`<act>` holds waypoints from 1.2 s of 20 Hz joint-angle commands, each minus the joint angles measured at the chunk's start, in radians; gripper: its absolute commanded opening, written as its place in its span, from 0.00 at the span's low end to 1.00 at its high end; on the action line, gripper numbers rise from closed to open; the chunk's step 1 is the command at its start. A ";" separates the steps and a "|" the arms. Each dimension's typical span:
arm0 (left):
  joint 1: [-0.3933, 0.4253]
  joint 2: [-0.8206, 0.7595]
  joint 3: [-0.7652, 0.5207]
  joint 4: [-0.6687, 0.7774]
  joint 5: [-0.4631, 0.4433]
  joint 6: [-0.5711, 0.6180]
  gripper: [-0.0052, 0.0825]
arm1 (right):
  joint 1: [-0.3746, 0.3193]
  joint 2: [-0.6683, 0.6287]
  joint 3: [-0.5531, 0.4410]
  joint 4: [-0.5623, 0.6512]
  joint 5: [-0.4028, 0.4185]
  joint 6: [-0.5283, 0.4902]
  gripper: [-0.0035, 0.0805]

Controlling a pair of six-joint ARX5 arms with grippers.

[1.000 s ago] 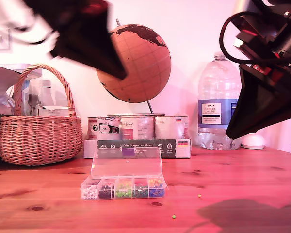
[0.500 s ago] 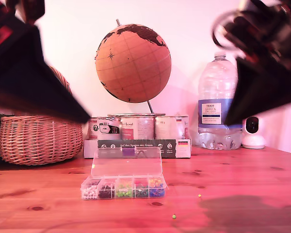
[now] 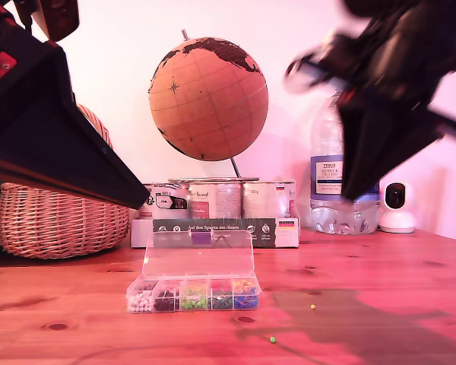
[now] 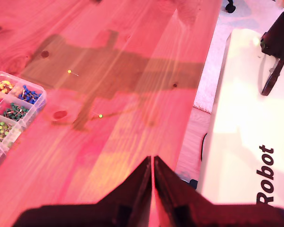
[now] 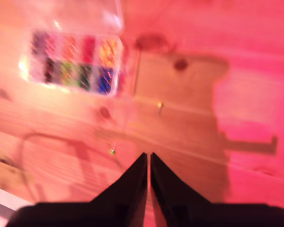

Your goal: Sort the loose pins on the table into their correct compartments

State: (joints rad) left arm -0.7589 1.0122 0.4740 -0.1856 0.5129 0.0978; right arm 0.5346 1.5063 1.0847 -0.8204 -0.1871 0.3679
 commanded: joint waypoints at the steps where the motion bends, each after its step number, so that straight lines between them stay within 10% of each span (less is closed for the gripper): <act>1: -0.003 0.010 -0.009 0.008 0.003 0.009 0.04 | 0.017 0.043 0.032 -0.016 0.029 0.012 0.03; 24: -0.003 0.010 -0.008 0.022 0.003 0.014 0.04 | 0.054 0.350 0.181 -0.002 0.090 0.044 0.18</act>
State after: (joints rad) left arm -0.7589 1.0122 0.4740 -0.1772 0.5129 0.1085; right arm 0.5842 1.8439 1.2606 -0.8242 -0.1009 0.4076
